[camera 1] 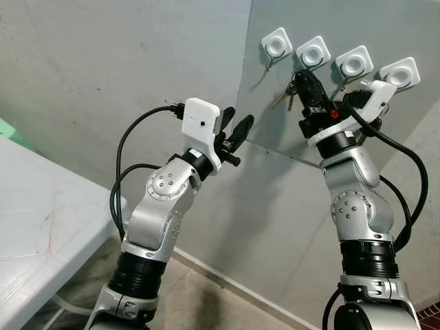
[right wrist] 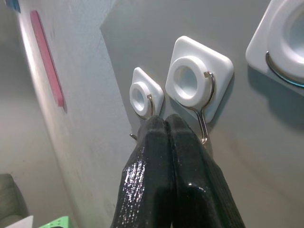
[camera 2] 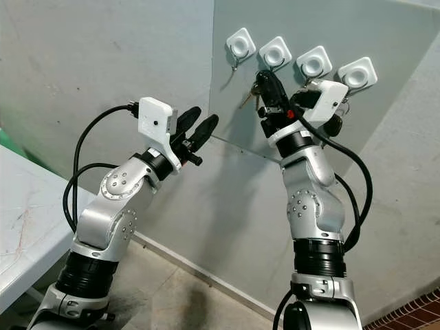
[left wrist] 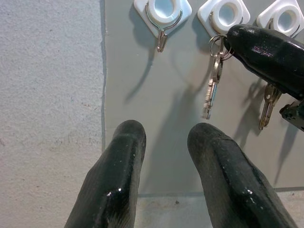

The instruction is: Hang keys on a hook

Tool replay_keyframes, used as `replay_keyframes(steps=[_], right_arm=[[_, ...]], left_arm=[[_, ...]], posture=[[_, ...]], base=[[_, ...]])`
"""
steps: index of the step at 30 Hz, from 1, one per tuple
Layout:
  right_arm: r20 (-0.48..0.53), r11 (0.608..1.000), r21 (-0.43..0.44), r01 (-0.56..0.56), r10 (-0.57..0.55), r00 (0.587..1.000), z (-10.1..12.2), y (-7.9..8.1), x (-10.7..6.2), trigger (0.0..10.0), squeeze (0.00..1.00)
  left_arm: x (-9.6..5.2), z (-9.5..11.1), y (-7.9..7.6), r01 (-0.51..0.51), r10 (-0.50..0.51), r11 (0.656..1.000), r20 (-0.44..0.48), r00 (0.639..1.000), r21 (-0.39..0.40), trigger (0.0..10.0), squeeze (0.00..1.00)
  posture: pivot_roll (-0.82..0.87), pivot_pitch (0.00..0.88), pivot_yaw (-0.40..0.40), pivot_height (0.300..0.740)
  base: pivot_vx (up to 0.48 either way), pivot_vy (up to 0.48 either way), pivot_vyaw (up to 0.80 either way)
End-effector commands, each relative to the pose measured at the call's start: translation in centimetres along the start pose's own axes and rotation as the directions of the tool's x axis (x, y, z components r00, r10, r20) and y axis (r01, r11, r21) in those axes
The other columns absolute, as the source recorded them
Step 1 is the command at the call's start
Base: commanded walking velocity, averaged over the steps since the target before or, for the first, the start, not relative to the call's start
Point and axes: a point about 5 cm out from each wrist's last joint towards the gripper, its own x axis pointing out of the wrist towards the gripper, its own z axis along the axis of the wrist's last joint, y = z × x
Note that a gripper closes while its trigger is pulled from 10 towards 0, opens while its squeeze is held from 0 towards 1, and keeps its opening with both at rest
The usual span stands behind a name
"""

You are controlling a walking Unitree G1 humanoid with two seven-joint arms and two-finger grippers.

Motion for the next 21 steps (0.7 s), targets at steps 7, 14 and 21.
replay_keyframes(steps=[7,14,21], right_arm=[[0.025,0.997,-0.011,-0.071,0.071,0.997,0.8,0.5,-0.3,10.0,0.00],[0.022,0.991,0.005,-0.136,0.136,0.990,0.9,1.1,-0.4,10.0,0.00],[0.035,0.994,0.029,-0.101,0.100,0.994,1.1,0.5,-0.5,10.0,0.00]], left_arm=[[0.1,0.3,-0.3,0.012,-0.012,1.000,0.009,1.000,0.002,10.0,0.00],[0.1,0.4,-0.3,0.011,-0.011,1.000,0.012,1.000,0.000,10.0,0.00],[0.2,0.5,-0.3,0.010,-0.010,1.000,0.014,1.000,0.000,10.0,0.00]], posture=[[0.10,0.000,-0.041,0.740],[0.10,0.000,-0.041,0.740],[0.10,0.000,-0.041,0.740]], base=[[0.000,0.000,0.00],[0.000,0.000,0.00],[0.000,0.000,0.00]])
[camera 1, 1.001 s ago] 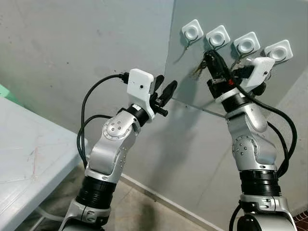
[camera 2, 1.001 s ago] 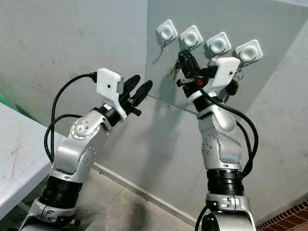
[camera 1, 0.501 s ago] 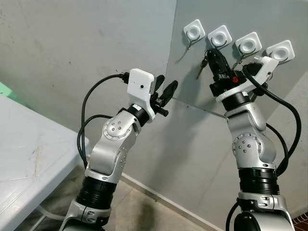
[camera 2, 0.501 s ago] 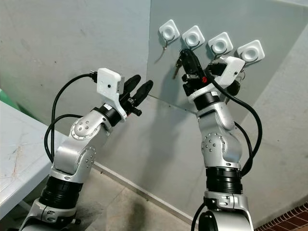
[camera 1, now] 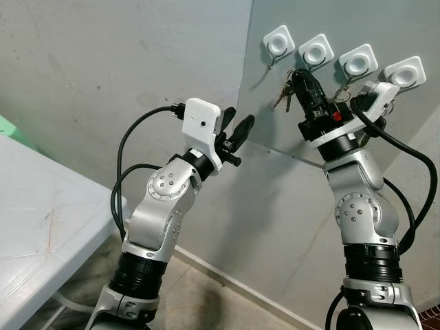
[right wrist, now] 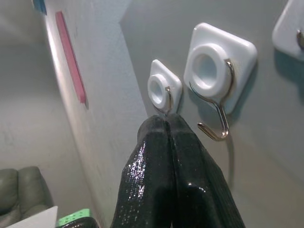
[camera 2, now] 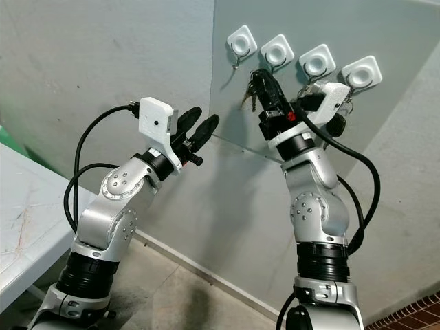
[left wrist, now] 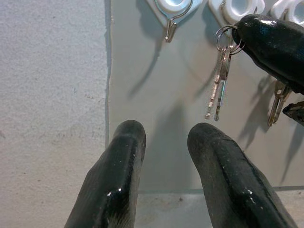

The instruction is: Hang keys on a hook

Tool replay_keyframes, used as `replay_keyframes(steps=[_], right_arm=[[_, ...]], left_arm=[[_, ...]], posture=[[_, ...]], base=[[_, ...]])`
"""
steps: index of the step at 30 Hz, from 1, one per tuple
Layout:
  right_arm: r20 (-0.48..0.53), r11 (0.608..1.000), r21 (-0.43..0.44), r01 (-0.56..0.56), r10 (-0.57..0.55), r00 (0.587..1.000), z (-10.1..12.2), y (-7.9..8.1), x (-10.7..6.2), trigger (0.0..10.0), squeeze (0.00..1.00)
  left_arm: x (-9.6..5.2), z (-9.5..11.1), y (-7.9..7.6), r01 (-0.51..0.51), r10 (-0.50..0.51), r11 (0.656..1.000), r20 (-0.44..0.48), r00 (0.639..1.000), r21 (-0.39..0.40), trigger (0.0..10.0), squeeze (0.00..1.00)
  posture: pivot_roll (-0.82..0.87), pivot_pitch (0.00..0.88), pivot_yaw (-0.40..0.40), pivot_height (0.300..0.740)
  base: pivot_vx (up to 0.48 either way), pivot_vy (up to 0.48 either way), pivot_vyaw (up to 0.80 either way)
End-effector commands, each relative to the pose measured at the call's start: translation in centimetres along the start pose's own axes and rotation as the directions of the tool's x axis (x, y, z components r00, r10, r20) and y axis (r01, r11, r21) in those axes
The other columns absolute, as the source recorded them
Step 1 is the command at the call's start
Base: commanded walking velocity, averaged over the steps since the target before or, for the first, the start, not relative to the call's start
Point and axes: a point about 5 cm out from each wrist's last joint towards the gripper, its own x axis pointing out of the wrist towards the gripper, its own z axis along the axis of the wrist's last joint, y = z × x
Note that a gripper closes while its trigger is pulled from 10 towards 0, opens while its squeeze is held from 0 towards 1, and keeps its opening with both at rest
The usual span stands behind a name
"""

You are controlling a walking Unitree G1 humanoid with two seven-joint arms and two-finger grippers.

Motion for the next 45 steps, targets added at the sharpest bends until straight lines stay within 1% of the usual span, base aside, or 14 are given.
replay_keyframes(steps=[1,9,18,24,30,41,45], right_arm=[[0.035,1.000,-0.001,-0.003,0.003,0.999,0.9,0.1,0.1,10.0,0.00],[0.057,1.000,0.014,-0.003,0.002,0.998,1.1,-0.1,-0.2,10.0,0.00],[0.056,0.999,0.007,-0.039,0.039,0.998,1.7,0.0,-0.7,10.0,0.00],[0.064,0.999,0.008,-0.036,0.035,0.997,2.0,-0.2,-1.0,10.0,0.00],[0.070,1.000,0.020,-0.022,0.021,0.997,2.1,-0.3,-1.1,10.0,0.00],[0.015,0.996,0.057,0.063,-0.064,0.998,1.3,-1.1,-0.9,10.0,0.00],[0.026,0.995,0.070,0.069,-0.071,0.997,1.3,-1.2,-0.8,10.0,0.00]], left_arm=[[0.1,0.5,-0.2,0.010,-0.010,1.000,0.013,1.000,0.005,10.0,0.00],[0.3,0.5,-0.2,0.010,-0.010,1.000,0.018,1.000,0.007,10.0,0.00],[0.4,0.6,-0.1,0.010,-0.011,1.000,0.021,1.000,0.008,10.0,0.00],[0.4,0.6,-0.1,0.012,-0.012,1.000,0.020,1.000,0.009,10.0,0.00],[0.4,0.6,-0.1,0.014,-0.014,1.000,0.020,1.000,0.008,10.0,0.00],[0.3,0.6,-0.2,0.012,-0.012,1.000,0.019,1.000,0.007,10.0,0.00],[0.3,0.6,-0.2,0.013,-0.013,1.000,0.019,1.000,0.007,10.0,0.00]], posture=[[0.10,0.000,-0.039,0.740],[0.09,0.000,-0.033,0.740],[0.09,0.000,-0.029,0.740],[0.08,0.000,-0.024,0.740],[0.08,0.000,-0.023,0.740],[0.09,0.000,-0.025,0.740],[0.09,0.000,-0.027,0.740]], base=[[0.000,0.000,0.00],[0.000,0.000,0.00],[0.000,0.000,0.00],[0.000,0.000,0.00],[0.000,0.000,0.00],[0.000,0.000,0.00],[0.000,0.000,0.00]])
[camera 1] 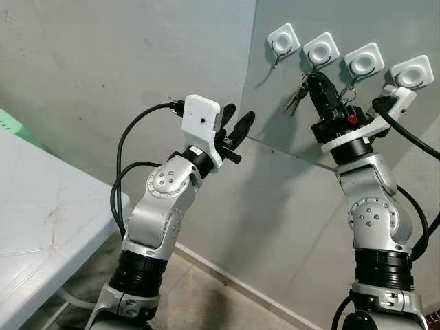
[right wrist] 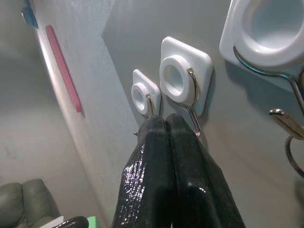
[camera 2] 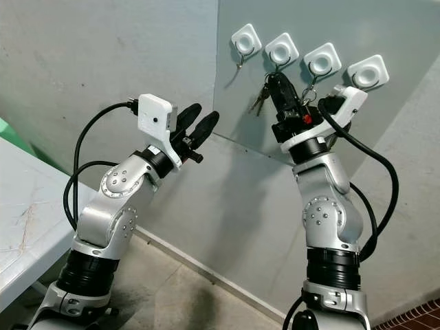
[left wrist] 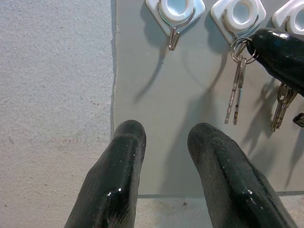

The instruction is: Hang keys on a hook

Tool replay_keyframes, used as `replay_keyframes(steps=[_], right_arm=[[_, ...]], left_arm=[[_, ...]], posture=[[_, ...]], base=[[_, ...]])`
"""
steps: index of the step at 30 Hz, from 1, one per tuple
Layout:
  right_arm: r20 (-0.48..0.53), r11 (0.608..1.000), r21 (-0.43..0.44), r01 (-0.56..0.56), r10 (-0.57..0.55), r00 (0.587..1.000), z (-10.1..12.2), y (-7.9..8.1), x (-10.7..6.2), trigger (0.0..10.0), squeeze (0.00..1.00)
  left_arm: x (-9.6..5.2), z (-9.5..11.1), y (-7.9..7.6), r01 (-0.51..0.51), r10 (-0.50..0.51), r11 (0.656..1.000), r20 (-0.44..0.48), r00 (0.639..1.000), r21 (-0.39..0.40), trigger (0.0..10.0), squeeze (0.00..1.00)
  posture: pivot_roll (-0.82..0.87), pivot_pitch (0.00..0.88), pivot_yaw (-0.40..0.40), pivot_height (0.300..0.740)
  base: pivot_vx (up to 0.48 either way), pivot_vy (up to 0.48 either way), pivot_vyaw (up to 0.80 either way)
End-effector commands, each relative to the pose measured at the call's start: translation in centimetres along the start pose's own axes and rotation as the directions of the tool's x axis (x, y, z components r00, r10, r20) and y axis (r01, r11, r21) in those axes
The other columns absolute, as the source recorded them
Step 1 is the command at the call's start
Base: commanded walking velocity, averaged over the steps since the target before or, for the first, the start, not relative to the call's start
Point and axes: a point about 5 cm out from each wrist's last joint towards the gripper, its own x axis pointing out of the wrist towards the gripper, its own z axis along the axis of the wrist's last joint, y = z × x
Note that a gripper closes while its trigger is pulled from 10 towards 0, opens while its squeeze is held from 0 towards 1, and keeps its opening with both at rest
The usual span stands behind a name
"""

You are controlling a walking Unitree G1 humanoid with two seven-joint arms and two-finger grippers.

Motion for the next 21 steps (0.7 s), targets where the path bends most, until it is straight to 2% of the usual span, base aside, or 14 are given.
replay_keyframes(steps=[1,13,21], right_arm=[[0.013,1.000,0.010,0.014,-0.014,1.000,0.40,-0.26,0.16,10.0,0.00],[0.067,1.000,0.029,0.007,-0.009,0.998,1.14,-0.47,0.11,10.0,0.00],[0.059,0.999,0.041,0.034,-0.036,0.998,1.07,-0.77,0.16,10.0,0.00]], left_arm=[[0.15,0.23,-0.23,0.012,-0.012,1.000,0.006,1.000,0.003,10.0,0.00],[0.23,0.23,-0.45,0.021,-0.021,1.000,0.011,1.000,0.004,10.0,0.00],[0.21,0.23,-0.52,0.024,-0.024,1.000,0.013,1.000,0.003,10.0,0.00]], posture=[[0.09,0.000,-0.027,0.740],[0.09,0.000,-0.028,0.740],[0.09,0.000,-0.027,0.740]], base=[[0.000,0.000,0.00],[0.000,0.000,0.00],[0.000,0.000,0.00]])
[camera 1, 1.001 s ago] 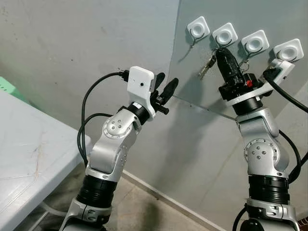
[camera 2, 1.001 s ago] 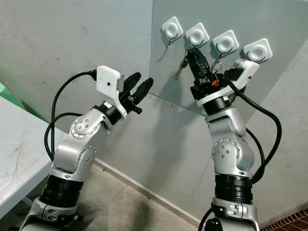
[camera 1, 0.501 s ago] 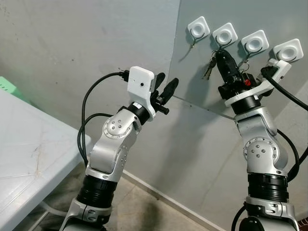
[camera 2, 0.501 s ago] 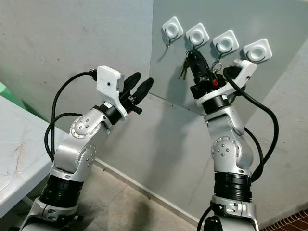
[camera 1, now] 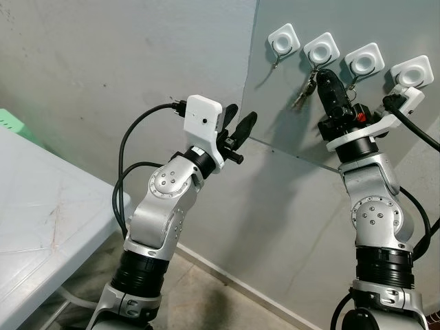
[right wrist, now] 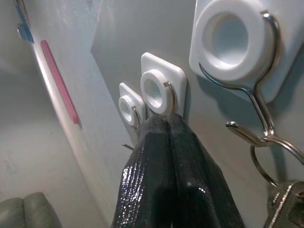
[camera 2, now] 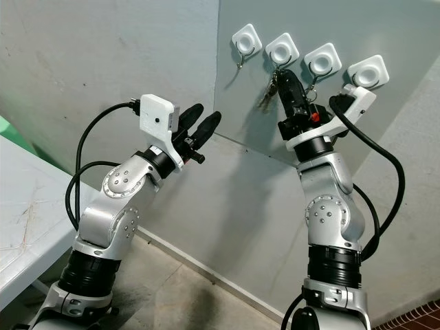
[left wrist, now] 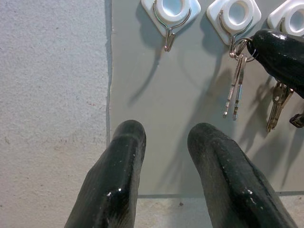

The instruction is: Hang keys on a hook

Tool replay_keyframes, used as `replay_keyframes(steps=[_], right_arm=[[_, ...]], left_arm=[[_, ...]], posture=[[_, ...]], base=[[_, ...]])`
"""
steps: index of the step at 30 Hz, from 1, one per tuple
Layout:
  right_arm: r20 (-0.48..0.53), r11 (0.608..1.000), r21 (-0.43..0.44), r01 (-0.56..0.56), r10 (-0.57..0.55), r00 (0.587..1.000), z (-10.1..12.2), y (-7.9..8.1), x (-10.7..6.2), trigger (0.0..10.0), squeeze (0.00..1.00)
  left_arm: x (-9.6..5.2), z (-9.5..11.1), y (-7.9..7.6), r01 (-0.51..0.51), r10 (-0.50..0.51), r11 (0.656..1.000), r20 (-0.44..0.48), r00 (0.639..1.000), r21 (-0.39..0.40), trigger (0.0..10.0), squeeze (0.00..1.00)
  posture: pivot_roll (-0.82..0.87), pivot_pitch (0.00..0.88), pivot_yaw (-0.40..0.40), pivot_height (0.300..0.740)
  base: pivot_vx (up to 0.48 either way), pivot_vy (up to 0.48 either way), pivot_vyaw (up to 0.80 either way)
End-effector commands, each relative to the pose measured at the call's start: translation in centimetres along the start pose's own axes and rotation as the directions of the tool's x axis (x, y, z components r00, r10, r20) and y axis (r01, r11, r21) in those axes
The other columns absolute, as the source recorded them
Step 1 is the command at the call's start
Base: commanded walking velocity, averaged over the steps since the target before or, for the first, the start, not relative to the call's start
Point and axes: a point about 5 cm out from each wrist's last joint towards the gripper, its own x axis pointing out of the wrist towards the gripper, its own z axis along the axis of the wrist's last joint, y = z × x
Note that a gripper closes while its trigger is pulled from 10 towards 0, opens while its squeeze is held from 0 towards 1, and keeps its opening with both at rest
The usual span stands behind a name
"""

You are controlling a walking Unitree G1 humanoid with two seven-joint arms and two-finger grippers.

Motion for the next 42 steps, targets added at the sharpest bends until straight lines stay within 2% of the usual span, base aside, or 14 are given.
replay_keyframes(steps=[1,19,20,21,34,37,39,42], right_arm=[[0.009,1.000,0.011,0.017,-0.017,1.000,0.5,-0.1,0.4,10.0,0.00],[-0.004,0.997,0.033,0.068,-0.068,0.998,0.2,-0.8,0.3,10.0,0.00],[-0.003,0.997,0.039,0.066,-0.066,0.998,0.2,-0.8,0.2,10.0,0.14],[-0.003,0.997,0.038,0.066,-0.066,0.998,0.2,-0.8,0.1,10.0,1.00],[-0.017,0.996,0.026,0.086,-0.085,0.996,-0.6,-0.9,-0.9,10.0,1.00],[-0.031,0.994,0.006,0.105,-0.104,0.994,-1.1,-1.1,-1.6,10.0,1.00],[-0.056,0.991,-0.047,0.126,-0.129,0.990,-2.0,-1.5,-2.7,10.0,1.00],[-0.080,0.987,-0.079,0.140,-0.146,0.986,-2.6,-1.8,-3.3,10.0,1.00]], left_arm=[[0.1,0.3,-0.2,0.015,-0.015,1.000,0.010,1.000,0.009,10.0,0.00],[0.1,0.4,0.0,0.001,-0.001,1.000,0.009,1.000,0.009,10.0,0.00],[0.1,0.3,0.0,-0.001,0.001,1.000,0.008,1.000,0.010,10.0,0.00],[0.1,0.3,0.0,-0.003,0.003,1.000,0.007,1.000,0.012,10.0,0.00],[-0.2,-0.5,0.7,-0.063,0.063,0.997,-0.010,0.998,0.042,10.0,0.00],[-0.6,-1.5,1.2,-0.104,0.105,0.994,-0.038,0.994,0.041,10.0,0.00],[-1.1,-2.9,1.7,-0.141,0.144,0.988,-0.066,0.987,0.056,10.0,0.00],[-1.4,-3.6,2.0,-0.163,0.168,0.984,-0.087,0.982,0.066,10.0,0.00]], posture=[[0.09,0.000,-0.029,0.740],[0.09,0.000,-0.030,0.740],[0.09,0.000,-0.029,0.740],[0.09,0.000,-0.029,0.740],[0.09,0.000,-0.029,0.740],[0.09,0.000,-0.031,0.740],[0.09,0.000,-0.031,0.740],[0.09,0.000,-0.030,0.740]], base=[[0.000,0.000,0.00],[0.000,0.000,0.00],[0.000,0.000,0.00],[0.000,0.000,0.00],[0.000,0.000,0.00],[0.000,0.000,0.00],[0.000,0.000,0.00],[0.000,0.000,0.00]])
